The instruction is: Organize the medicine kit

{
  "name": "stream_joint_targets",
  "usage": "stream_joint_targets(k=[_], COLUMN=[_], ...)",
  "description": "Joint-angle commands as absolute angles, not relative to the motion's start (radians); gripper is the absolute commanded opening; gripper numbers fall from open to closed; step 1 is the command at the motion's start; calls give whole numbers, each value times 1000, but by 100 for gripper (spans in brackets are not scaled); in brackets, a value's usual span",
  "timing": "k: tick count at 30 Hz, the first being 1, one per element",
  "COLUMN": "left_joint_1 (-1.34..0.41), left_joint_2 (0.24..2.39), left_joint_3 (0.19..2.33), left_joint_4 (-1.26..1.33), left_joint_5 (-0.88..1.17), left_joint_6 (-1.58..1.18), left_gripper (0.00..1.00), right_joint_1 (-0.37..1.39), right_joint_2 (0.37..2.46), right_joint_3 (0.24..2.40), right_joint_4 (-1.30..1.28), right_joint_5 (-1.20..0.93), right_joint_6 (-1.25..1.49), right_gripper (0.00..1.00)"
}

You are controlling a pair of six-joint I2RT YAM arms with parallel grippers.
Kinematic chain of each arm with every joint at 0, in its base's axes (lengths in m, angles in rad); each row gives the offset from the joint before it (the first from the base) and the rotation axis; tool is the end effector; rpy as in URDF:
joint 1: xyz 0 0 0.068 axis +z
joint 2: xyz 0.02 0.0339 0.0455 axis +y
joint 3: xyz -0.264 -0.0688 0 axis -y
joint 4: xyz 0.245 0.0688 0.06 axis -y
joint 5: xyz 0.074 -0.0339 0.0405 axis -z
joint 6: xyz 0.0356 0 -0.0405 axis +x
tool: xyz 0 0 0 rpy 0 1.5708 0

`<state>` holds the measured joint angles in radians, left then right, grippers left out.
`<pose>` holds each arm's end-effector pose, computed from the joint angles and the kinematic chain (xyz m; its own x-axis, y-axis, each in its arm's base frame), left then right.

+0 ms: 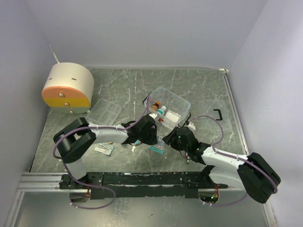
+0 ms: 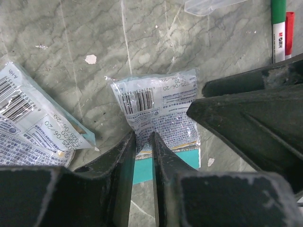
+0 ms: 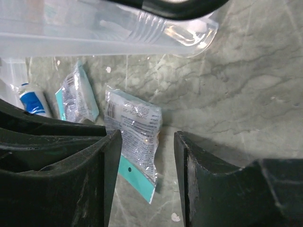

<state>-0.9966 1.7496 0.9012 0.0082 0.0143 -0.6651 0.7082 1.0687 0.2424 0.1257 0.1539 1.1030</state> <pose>0.1881 -0.2917 0.1475 -0.8396 0.1618 -0.5185 0.4150 0.8070 -0.4202 0.1452 0.1172 0.1350 -0.7151 0.5489 -0.4329 0.1873 0.7471 0.6378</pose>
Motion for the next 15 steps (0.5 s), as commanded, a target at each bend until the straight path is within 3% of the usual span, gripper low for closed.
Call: stream_joint_targets(k=[1, 8, 15], left_joint_1=[-1005, -1006, -1006], left_joint_2=[1771, 1782, 1758], left_joint_3=[864, 861, 845], left_joint_4=[-19, -17, -7], left_joint_5=[-4, 3, -1], left_joint_6=[-662, -669, -682], left_gripper=[29, 28, 33], right_joint_1=[746, 815, 828], right_joint_2=[1116, 1180, 1183], right_joint_3=[209, 230, 257], right_joint_4=[241, 288, 216], right_joint_5=[179, 227, 303], right_joint_6=[1161, 1165, 1193], right_gripper=[47, 37, 15])
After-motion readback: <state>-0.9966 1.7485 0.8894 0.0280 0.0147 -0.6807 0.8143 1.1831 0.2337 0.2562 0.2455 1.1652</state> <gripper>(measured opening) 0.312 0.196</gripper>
